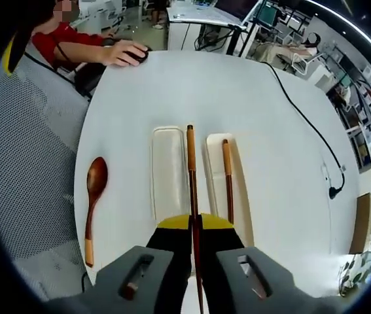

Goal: Arrange the utensils inside the cutlery case until each visible utensil rests in its matching compartment.

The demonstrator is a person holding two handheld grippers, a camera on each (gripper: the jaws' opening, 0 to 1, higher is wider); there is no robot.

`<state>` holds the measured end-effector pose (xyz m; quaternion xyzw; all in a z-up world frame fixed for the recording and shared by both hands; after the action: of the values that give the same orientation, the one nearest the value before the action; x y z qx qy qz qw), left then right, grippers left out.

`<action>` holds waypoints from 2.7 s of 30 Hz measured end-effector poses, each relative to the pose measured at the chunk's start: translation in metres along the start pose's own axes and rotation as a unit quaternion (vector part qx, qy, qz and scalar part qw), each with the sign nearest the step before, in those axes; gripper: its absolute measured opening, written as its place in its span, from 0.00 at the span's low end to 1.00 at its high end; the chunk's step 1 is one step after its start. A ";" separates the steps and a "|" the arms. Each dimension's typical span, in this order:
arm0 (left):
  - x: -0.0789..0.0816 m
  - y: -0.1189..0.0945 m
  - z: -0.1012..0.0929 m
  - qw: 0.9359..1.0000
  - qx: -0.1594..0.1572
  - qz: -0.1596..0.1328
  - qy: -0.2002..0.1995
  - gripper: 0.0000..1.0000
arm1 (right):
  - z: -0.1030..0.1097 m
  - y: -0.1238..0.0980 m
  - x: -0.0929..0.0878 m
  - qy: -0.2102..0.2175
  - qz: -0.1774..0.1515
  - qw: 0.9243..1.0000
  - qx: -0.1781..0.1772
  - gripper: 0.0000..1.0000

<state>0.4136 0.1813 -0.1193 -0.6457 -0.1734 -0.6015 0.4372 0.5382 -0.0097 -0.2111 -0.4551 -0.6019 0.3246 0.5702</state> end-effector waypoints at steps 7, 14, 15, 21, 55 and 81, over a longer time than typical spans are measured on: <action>-0.001 0.001 -0.001 1.000 -0.004 0.002 -0.002 0.74 | -0.010 0.006 0.000 0.009 0.011 1.000 -0.007 0.00; -0.001 0.002 -0.001 1.000 -0.006 0.002 -0.008 0.74 | -0.017 0.012 0.002 0.012 0.027 0.999 -0.017 0.00; -0.001 0.002 0.000 1.000 -0.005 0.001 -0.009 0.74 | -0.018 0.013 0.001 0.014 0.031 0.999 -0.016 0.00; -0.001 0.003 -0.002 1.000 -0.012 0.000 -0.018 0.73 | -0.022 0.019 -0.002 0.015 0.046 0.999 -0.016 0.00; -0.011 0.010 -0.003 0.999 -0.023 0.023 -0.042 0.73 | -0.045 0.055 -0.006 0.010 0.060 0.998 0.018 0.00; -0.014 0.010 -0.002 0.998 -0.022 0.036 -0.048 0.73 | -0.051 0.065 -0.011 0.035 0.048 0.998 0.018 0.01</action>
<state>0.4172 0.1786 -0.1366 -0.6889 -0.1577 -0.5576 0.4356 0.5991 -0.0021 -0.2670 -0.4842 -0.5527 0.3467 0.5829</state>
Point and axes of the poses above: the point that each gripper's makers call its tool centre point, and the gripper's own axes: y roughly forward along the fingers, z roughly to its left, x roughly out of its top, the point moved 9 cm from there along -y, roughly backward along the fingers, and after that the axes turned 2 degrees about x, right-handed, at the moved point
